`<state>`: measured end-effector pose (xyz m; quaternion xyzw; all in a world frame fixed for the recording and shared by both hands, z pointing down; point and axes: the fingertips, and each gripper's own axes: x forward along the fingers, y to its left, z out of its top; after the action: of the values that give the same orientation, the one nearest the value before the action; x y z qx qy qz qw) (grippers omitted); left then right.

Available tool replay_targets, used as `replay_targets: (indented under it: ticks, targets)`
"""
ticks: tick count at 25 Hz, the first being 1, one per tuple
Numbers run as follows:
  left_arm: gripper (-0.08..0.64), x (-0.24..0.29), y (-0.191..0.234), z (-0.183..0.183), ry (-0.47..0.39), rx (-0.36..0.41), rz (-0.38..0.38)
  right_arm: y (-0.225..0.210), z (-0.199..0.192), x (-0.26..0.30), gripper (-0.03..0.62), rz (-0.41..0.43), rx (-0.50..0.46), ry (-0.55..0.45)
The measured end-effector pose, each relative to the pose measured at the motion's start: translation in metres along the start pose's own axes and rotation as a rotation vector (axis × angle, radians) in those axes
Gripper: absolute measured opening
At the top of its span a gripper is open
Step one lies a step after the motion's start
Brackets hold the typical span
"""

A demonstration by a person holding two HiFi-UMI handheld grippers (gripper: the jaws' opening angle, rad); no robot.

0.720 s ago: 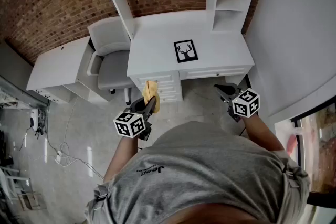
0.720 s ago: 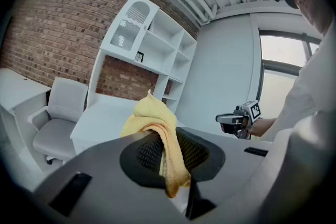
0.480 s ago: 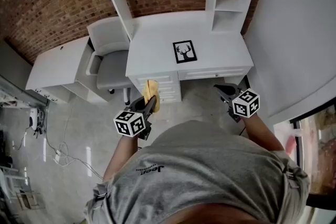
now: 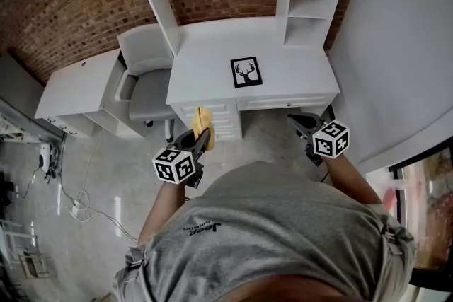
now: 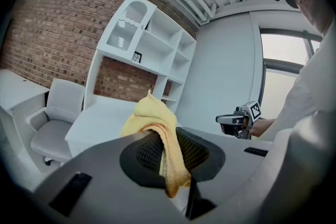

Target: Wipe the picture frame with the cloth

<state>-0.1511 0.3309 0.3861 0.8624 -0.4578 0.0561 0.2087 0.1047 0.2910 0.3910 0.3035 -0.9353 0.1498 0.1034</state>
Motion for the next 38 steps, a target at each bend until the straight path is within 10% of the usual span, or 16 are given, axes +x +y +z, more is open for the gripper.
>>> replay_targets:
  ticks: [23, 38]
  targets:
    - [0.066, 0.091, -0.070, -0.008, 0.054, -0.008, 0.006, -0.080, -0.026, -0.047, 0.015, 0.099, 0.028, 0.022]
    - [0.066, 0.128, 0.108, 0.055, 0.065, 0.029, -0.119, -0.087, 0.020, 0.119, 0.017, -0.006, 0.009, 0.047]
